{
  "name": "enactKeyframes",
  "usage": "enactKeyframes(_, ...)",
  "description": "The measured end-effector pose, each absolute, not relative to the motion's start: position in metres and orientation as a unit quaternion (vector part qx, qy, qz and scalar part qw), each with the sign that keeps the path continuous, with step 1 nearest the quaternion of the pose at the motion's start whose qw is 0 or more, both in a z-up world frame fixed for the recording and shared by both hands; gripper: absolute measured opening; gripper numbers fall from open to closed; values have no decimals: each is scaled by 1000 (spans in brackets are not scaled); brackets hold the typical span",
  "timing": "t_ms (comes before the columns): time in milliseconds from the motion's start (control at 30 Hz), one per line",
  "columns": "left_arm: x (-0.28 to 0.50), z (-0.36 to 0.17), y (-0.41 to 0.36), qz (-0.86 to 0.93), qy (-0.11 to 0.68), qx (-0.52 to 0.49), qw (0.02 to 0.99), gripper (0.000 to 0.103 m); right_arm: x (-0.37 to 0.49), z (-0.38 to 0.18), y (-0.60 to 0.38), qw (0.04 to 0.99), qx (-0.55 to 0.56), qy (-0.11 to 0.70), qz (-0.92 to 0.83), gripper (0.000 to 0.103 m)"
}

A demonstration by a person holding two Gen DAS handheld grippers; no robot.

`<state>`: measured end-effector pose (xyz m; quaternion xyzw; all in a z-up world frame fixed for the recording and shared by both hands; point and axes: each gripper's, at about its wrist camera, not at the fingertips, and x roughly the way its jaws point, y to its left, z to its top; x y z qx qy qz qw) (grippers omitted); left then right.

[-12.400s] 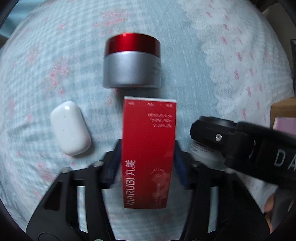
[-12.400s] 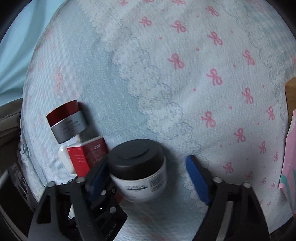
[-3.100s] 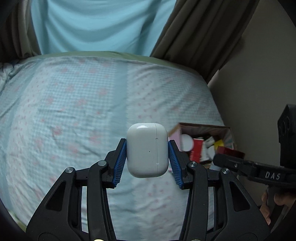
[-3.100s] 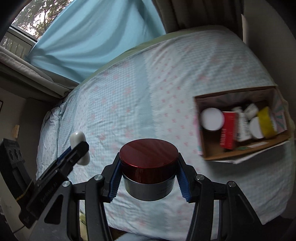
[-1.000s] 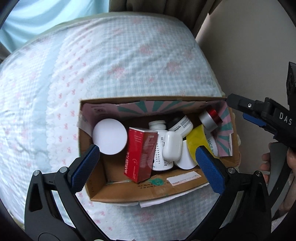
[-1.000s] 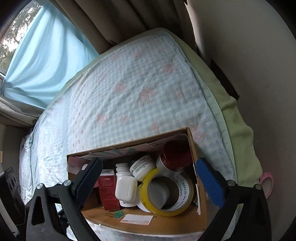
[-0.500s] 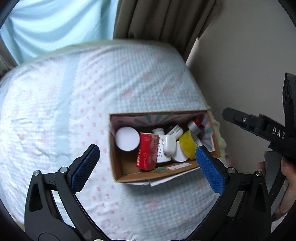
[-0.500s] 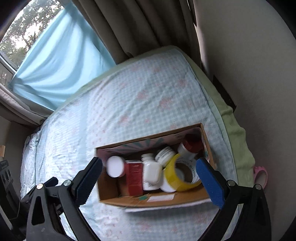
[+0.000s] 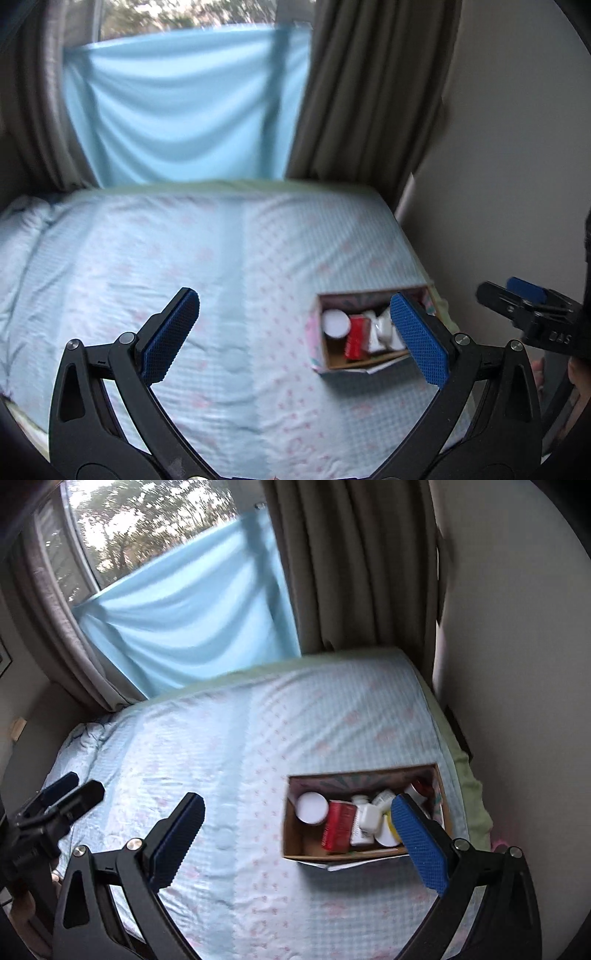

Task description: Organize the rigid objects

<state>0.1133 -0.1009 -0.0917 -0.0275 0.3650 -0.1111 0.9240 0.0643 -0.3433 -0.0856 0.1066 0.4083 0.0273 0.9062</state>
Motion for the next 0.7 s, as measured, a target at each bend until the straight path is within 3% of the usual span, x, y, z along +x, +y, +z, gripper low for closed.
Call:
enactKeyframes(267,53,-28,-60,-83,268,-5,960,103,2,-10,-293,951,37,306,12,101)
enactKeyframes(700,10,-22,-48,-63,223,1,973,103,-19,0,-274,961,10,278,-8,101)
